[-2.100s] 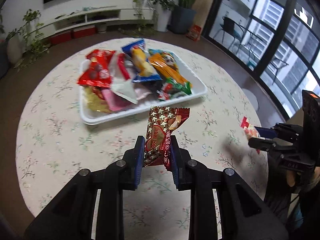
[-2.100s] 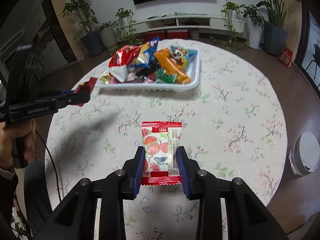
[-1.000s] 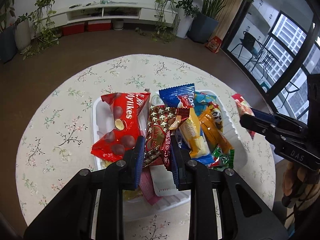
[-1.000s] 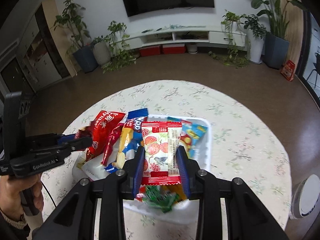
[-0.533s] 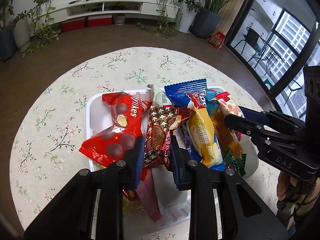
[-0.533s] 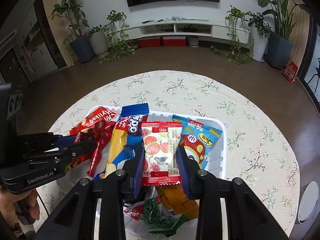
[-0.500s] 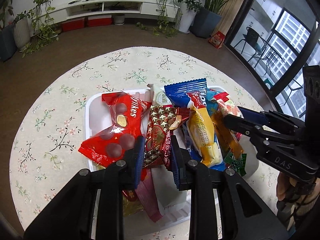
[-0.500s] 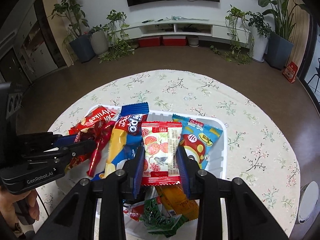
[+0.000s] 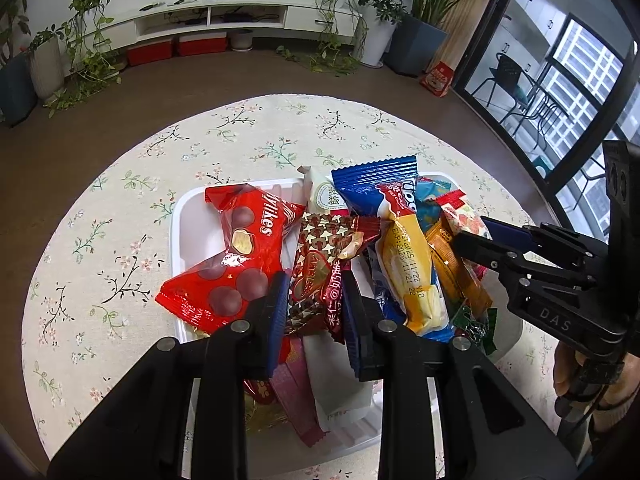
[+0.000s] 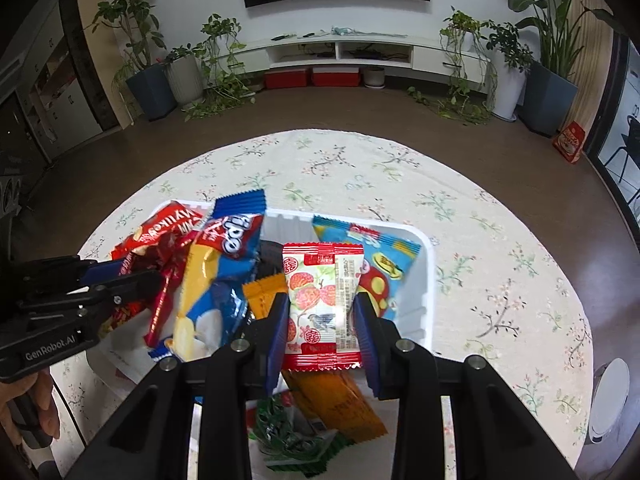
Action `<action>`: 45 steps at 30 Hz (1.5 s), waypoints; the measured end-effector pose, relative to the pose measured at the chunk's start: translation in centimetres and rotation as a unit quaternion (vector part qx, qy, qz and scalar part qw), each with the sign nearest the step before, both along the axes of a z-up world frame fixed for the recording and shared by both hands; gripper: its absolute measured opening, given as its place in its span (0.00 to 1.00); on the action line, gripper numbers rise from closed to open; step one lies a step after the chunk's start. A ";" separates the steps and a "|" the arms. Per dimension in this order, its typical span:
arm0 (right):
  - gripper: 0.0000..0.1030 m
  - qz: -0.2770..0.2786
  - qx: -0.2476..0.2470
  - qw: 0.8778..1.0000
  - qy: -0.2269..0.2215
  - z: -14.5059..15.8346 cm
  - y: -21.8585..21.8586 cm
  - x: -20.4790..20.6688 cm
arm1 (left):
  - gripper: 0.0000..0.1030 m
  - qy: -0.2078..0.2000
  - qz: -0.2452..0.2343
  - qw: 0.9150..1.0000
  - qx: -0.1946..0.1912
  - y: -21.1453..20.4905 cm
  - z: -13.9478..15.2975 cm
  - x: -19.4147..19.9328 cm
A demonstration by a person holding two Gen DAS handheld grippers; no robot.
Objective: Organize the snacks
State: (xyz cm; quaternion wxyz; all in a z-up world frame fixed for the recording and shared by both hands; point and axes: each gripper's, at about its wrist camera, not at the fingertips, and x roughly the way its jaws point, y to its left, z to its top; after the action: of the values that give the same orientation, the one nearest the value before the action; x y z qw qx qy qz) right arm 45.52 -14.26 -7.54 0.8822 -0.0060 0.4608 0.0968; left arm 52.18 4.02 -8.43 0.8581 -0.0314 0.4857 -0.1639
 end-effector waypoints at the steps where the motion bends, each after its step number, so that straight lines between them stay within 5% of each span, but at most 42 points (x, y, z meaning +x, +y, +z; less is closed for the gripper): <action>1: 0.35 0.001 -0.002 1.000 0.002 -0.1 0.1 0.0 | 0.24 -0.002 0.001 1.000 0.002 -0.1 0.0 -0.3; 3: 0.35 0.004 -0.006 1.000 0.006 -0.1 0.2 -0.3 | 0.27 -0.004 0.003 1.000 0.003 0.0 -0.2 -0.5; 7: 0.37 0.003 -0.005 1.000 0.007 0.0 0.0 -0.5 | 0.57 -0.012 0.003 1.000 0.003 -0.2 0.4 -0.8; 21: 0.45 -0.013 -0.001 1.000 -0.002 0.5 -1.7 -1.2 | 0.65 -0.035 0.016 0.999 0.007 -0.1 1.9 -3.4; 26: 0.69 -0.034 0.022 0.999 -0.029 2.0 -2.8 -3.0 | 1.00 -0.084 0.038 0.996 0.013 0.5 4.3 -6.3; 31: 0.90 -0.056 0.036 0.996 -0.062 3.6 -3.8 -6.3 | 1.00 -0.157 0.052 0.986 0.021 0.7 6.7 -11.5; 37: 0.94 -0.048 0.029 0.995 -0.087 4.2 -3.3 -12.4 | 1.00 -0.176 0.033 0.984 0.009 0.0 7.4 -19.3; 42: 0.94 -0.053 0.027 0.993 -0.107 5.0 -3.5 -17.0 | 1.00 -0.205 0.113 0.970 0.061 -0.2 8.4 -25.5; 45: 0.94 -0.064 0.043 0.991 -0.112 5.6 -3.9 -19.6 | 1.00 -0.201 0.109 0.973 0.004 0.8 8.8 -28.3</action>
State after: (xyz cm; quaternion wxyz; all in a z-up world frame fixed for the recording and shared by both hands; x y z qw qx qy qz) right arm 25.91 -18.20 -1.93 0.9320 0.0512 0.3541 0.0583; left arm 23.88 4.86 0.37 0.9510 -0.0470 0.2976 -0.0698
